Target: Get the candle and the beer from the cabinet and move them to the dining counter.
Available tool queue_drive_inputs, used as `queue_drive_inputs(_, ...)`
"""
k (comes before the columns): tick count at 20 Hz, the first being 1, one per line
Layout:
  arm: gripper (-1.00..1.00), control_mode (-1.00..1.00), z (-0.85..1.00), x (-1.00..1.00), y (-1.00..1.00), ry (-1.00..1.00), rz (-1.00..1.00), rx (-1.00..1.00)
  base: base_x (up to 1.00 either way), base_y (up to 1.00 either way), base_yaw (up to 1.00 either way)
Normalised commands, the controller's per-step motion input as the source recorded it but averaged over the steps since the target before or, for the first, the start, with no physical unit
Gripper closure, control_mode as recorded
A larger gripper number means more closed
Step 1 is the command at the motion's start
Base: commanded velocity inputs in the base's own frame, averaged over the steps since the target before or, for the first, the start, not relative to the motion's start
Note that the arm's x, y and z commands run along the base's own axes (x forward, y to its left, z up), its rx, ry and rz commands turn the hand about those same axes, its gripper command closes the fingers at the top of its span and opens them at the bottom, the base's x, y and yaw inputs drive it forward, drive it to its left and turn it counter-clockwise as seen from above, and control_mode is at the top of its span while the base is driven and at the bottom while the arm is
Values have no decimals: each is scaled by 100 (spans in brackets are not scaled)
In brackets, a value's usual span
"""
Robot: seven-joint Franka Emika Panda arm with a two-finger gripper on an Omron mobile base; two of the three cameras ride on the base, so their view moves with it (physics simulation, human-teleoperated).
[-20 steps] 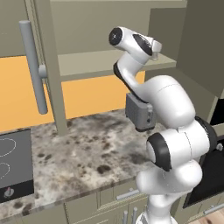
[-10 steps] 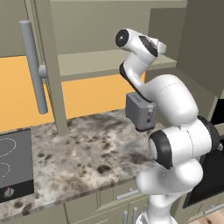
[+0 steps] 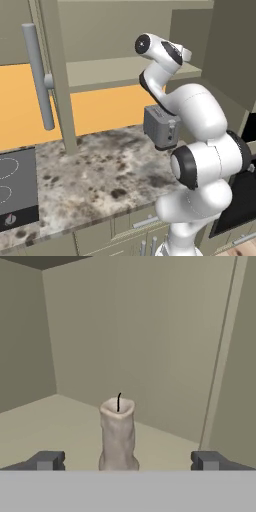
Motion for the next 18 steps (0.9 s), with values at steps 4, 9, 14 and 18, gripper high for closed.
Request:
queue_drive_inputs(4, -100, -100, -1, 14, -7, 0, 0, 0, 0, 0, 0)
queue_drive_inputs(9, -100, -100, 0, 22, -24, 0, 0, 2, 0, 0, 0)
queue_drive_inputs(14, -100, -100, 0, 15, -23, 0, 0, 2, 0, 0, 0)
queue_drive_inputs(18, -100, -100, -3, 1, -14, 0, 0, 1, 0, 0, 0)
